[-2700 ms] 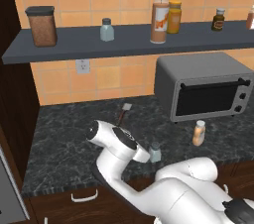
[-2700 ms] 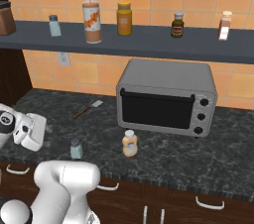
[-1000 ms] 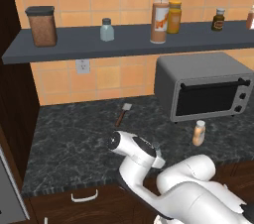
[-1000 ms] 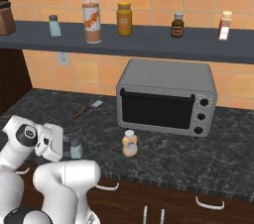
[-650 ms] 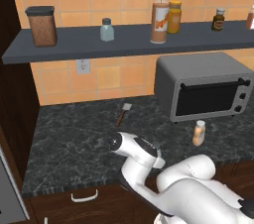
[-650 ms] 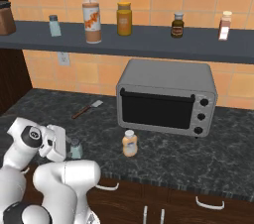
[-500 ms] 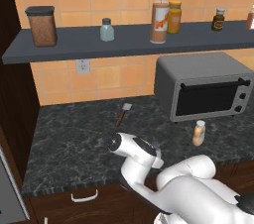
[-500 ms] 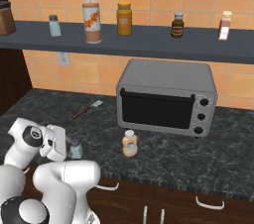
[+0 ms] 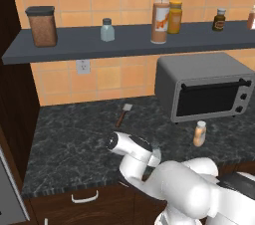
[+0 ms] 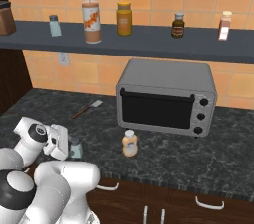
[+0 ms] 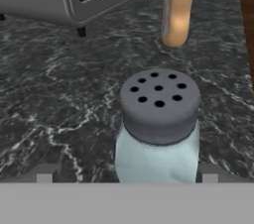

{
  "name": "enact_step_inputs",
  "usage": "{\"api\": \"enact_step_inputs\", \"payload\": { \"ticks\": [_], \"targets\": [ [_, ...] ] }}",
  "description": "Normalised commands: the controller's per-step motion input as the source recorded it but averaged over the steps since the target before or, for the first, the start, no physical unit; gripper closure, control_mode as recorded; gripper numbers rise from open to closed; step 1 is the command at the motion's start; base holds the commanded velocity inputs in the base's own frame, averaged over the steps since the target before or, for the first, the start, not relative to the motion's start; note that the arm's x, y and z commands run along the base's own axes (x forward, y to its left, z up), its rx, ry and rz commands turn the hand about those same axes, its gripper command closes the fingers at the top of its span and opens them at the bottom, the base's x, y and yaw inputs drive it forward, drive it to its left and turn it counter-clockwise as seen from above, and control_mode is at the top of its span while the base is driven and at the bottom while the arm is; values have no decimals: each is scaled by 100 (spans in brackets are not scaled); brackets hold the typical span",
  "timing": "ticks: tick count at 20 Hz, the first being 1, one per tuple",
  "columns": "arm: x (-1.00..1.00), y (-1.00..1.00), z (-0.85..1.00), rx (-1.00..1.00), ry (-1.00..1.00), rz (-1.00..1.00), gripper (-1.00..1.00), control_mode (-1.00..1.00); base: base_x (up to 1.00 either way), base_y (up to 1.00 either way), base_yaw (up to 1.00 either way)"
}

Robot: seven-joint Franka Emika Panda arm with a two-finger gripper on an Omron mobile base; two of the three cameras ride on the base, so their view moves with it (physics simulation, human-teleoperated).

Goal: Put the shaker and condiment bottle from the counter next to their counterparts in the cabinet.

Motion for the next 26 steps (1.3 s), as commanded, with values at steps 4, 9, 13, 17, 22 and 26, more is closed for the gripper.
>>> {"api": "enact_step_inputs", "payload": {
  "ticks": [4, 9, 13, 17, 22, 26],
  "targets": [
    [0, -11, -17, 0, 0, 0, -100, -100, 0, 0, 0],
    [0, -16, -9, 0, 1, 0, -100, -100, 0, 0, 0],
    [0, -16, -10, 0, 0, 0, -100, -100, 0, 0, 0],
    [-1, -8, -8, 0, 1, 0, 100, -100, 0, 0, 0],
    [1, 0, 26, 5, 0, 0, 100, -100, 0, 0, 0],
    [0, 0, 89, 4, 5, -2, 100, -100, 0, 0, 0]
  ]
}}
